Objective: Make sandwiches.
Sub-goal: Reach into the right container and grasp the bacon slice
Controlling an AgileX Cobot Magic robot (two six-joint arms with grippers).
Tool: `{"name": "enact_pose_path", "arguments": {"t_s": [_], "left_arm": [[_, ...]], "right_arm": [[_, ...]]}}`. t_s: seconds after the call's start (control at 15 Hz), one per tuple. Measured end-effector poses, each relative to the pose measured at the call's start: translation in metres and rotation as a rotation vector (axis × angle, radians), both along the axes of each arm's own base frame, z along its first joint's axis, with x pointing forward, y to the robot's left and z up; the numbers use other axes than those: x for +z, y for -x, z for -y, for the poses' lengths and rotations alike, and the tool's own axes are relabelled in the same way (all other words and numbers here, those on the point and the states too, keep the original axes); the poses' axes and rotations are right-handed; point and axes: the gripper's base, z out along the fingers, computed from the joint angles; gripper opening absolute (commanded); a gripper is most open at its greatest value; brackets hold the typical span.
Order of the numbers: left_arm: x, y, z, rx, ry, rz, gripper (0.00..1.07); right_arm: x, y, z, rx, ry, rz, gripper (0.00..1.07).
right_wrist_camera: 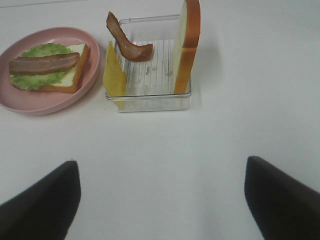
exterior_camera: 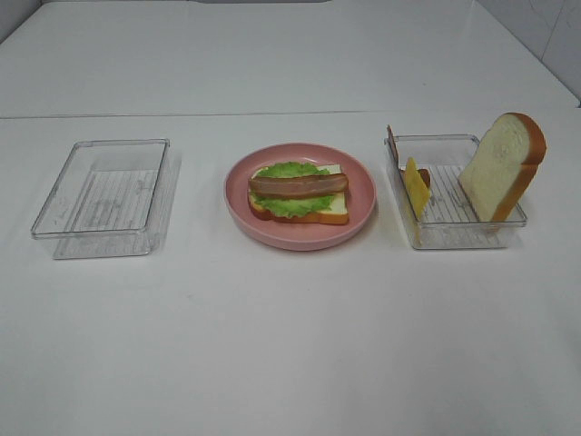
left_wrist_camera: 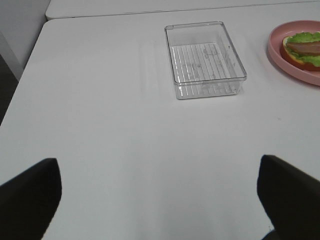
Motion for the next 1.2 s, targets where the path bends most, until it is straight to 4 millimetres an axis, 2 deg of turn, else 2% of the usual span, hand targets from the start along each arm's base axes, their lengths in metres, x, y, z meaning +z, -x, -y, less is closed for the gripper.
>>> {"name": "enact_pose_path", "arguments": {"t_s": [0.07,0.2,0.27,0.4,0.47,0.53,0.67,0.73,0.93,1.2], "left_arm": [[0.000,0.000,0.000,0.000,0.000,0.000,0.99],[0.000,0.000,0.000,0.000,0.000,0.000,0.99],[0.000,0.000,0.000,0.000,0.000,0.000,0.99],[0.000,0.000,0.000,0.000,0.000,0.000,0.99],[0.000,0.000,0.000,0.000,0.000,0.000,0.99],[0.000,0.000,0.000,0.000,0.000,0.000,0.99],[0.000,0.000,0.000,0.000,0.000,0.000,0.99],[0.000,0.000,0.000,0.000,0.000,0.000,0.99],[0.000,0.000,0.000,0.000,0.000,0.000,0.99],[0.000,0.000,0.000,0.000,0.000,0.000,0.99]], "right_arm": [[-0.009,-0.023,0.000,-0.006,0.001,-0.065,0.87],[-0.019,-0.041,0.000,-0.006,0.006,-0.116,0.87],[-0.032,-0.057,0.001,-0.005,0.012,-0.190,0.87],[-0.036,-0.079,0.000,-0.005,0.007,-0.274,0.87],[-0.034,-0.086,0.000,-0.005,0.005,-0.279,0.87],[-0.027,-0.107,-0.001,-0.004,0.001,-0.313,0.87],[-0.021,-0.129,-0.001,0.001,0.000,-0.354,0.87],[-0.014,-0.146,-0.002,0.005,-0.001,-0.379,0.87],[0.009,-0.173,-0.003,0.023,0.004,-0.412,0.87],[0.029,-0.195,-0.009,0.051,0.018,-0.397,0.87]]}}
